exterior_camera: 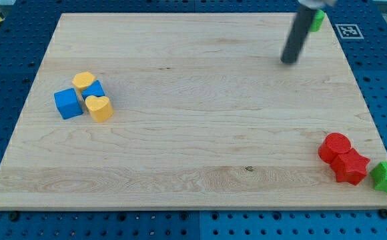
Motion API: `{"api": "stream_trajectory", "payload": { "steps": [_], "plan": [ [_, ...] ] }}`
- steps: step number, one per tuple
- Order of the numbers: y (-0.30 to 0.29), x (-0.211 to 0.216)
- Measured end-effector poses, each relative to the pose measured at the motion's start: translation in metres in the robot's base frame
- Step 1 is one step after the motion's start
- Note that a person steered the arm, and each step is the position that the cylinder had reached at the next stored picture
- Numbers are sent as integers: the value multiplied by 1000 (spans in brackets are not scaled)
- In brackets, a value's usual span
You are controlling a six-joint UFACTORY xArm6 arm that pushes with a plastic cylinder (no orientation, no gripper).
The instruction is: Push the green circle into the red blocks
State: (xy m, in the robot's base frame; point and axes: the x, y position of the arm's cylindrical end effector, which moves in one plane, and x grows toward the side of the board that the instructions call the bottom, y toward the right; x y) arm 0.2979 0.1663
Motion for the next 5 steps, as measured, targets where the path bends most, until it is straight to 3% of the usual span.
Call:
{"api": "stream_trajectory", "payload": {
  "steps": [1, 2, 5],
  "plan": [
    [-27, -102],
    [-26, -105],
    [81, -107]
  ]
}}
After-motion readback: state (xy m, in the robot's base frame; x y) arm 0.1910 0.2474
